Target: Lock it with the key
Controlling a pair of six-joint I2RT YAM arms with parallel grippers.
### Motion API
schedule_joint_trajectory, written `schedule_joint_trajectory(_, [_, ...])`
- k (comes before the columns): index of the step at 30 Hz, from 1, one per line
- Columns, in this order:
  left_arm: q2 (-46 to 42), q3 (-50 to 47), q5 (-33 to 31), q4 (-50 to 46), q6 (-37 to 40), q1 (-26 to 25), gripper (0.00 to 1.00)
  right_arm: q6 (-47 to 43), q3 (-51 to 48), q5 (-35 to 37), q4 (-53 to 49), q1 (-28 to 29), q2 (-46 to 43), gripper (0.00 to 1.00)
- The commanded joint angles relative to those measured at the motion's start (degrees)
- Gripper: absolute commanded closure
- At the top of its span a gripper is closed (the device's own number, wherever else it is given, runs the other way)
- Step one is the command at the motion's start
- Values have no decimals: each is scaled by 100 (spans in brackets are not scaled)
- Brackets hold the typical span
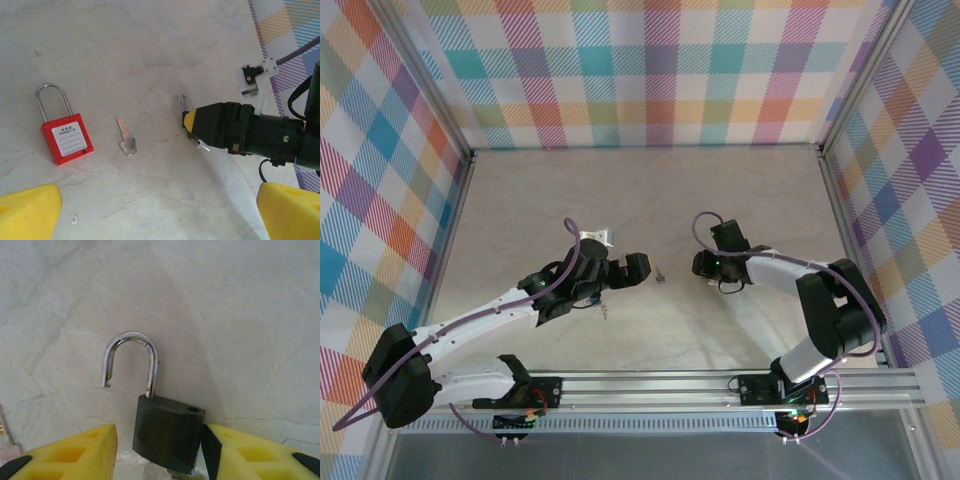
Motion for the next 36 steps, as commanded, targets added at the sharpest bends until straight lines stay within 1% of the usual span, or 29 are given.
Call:
schedule_joint_trajectory(1, [-139,141,-96,-115,96,-55,0,20,224,299,-637,34,368,51])
schedule_joint_trajectory(3, [-150,126,-93,-123,94,-55,0,45,289,310,-686,29,449,51])
schedule_joint_trajectory(6, [-176,113,-104,-149,98,-55,0,66,356,362,-751,29,501,54])
schedule_joint_trajectory(10, [-189,96,-102,-150,98,-56,0,58,592,585,-1127,73,658,55])
schedule_joint_trajectory(16, [-227,8,-120,-79,85,-61,0,-46,884,903,-1609,209,954,53])
schedule_joint_trajectory(20, [-271,-36,-138,-77,91,-55,0,-40,964,986,-1734,267,1044,54])
schedule_joint_trajectory(21, [-274,-36,-138,-92,94,-56,0,-42,996,986,-1768,267,1066,57])
schedule_joint_trajectory(23, [-287,-27,-139,-115,107,-55,0,-43,1040,1004,-1777,268,1101,68])
schedule_joint_trajectory(25, [-300,-37,-134,-126,114,-57,0,-46,1084,1004,-1785,267,1164,71])
schedule_joint_trajectory(30, [-380,-67,-155,-173,125,-56,0,-19,1044,978,-1663,267,1276,71])
schedule_joint_trajectory(34, [-437,-104,-199,-195,139,-56,0,-25,989,947,-1558,267,1342,73])
schedule_joint_trajectory(35, [-431,-111,-200,-170,136,-55,0,-22,991,927,-1544,267,1364,72])
schedule_joint_trajectory(36, [-419,-118,-194,-151,131,-55,0,-22,1008,899,-1551,267,1387,68])
